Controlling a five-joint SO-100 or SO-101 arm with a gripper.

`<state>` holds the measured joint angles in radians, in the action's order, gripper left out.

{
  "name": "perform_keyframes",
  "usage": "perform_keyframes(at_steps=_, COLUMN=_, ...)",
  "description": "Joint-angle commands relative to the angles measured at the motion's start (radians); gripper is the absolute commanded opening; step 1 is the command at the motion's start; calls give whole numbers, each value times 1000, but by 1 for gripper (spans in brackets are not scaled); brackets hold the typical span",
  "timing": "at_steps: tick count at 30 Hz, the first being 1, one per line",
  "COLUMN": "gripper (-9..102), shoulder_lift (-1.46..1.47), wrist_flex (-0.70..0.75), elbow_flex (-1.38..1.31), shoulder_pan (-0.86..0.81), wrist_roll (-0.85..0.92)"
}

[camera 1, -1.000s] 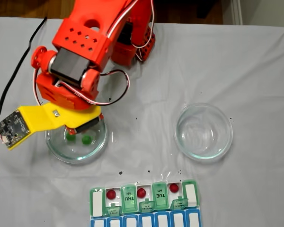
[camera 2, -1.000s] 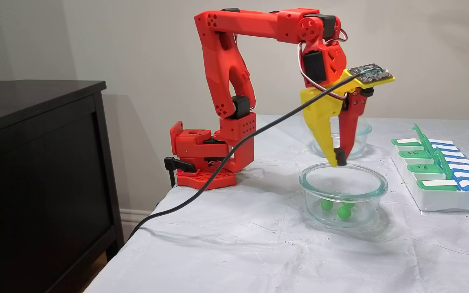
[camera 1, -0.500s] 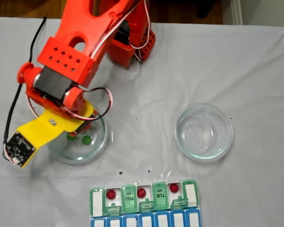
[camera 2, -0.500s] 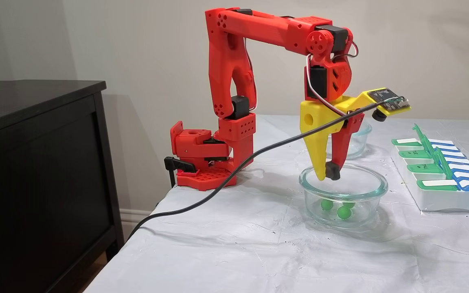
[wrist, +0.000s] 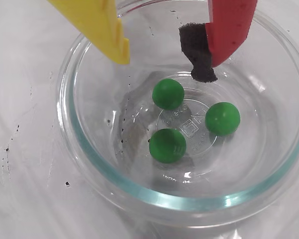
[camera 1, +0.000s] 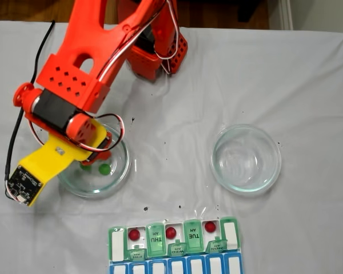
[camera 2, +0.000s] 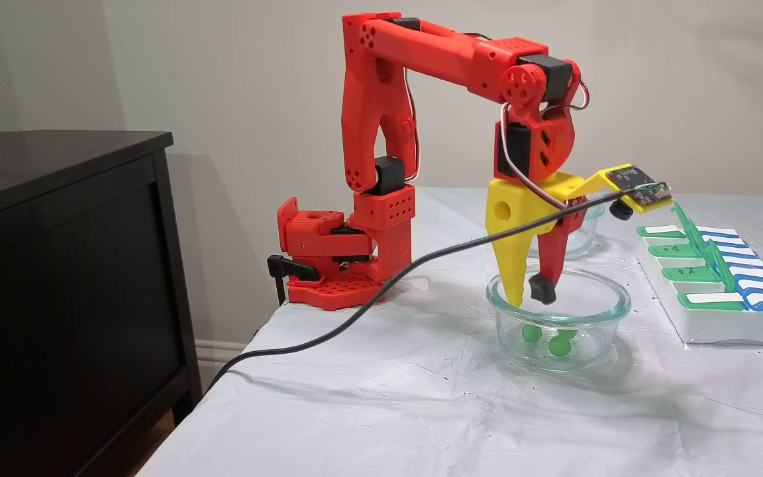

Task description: Sort medicines into box.

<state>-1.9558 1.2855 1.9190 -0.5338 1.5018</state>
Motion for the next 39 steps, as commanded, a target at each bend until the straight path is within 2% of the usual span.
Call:
perform_keyframes(at_steps=1, gripper=22, shoulder_lift=-14, wrist_flex=-25, elbow_flex=-38, shoulder_pan=0, wrist_roll=25)
perform_keyframes(at_steps=11, gripper=24, shoulder_lift=-14, wrist_flex=-23, elbow_flex=-3, shoulder_pan=-15, wrist_roll=100)
perform_keyframes(at_steps=33, gripper=24, shoulder_lift=25, wrist_flex=-115, elbow_flex=67, shoulder_pan=-40, wrist_roll=196)
perform_keyframes(at_steps=39, gripper=23, shoulder_lift=49, wrist_flex=-84, elbow_flex=52, shoulder_pan=-41, wrist_roll=222)
